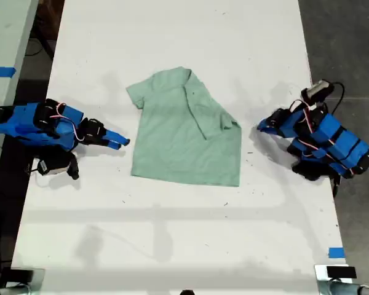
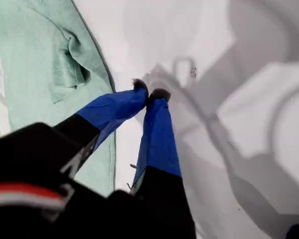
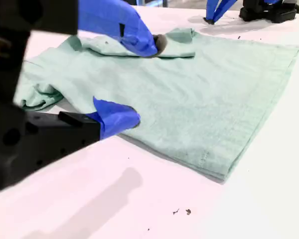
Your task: Fold t shirt
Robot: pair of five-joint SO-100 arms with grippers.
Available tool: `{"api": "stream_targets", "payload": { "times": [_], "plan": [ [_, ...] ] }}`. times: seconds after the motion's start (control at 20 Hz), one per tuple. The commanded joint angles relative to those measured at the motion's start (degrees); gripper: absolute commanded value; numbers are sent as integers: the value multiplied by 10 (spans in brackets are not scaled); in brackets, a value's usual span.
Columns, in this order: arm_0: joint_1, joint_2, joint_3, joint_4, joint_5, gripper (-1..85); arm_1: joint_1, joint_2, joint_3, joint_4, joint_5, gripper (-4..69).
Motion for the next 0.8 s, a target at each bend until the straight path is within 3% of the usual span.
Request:
{"api": "stream_targets", "payload": {
  "times": [0.0,0.75],
  "plan": [
    [-8,4,0,0,4,187,0,4,14,1,10,21],
    [-8,4,0,0,4,187,4,4,16,0,7,22]
  ]
}}
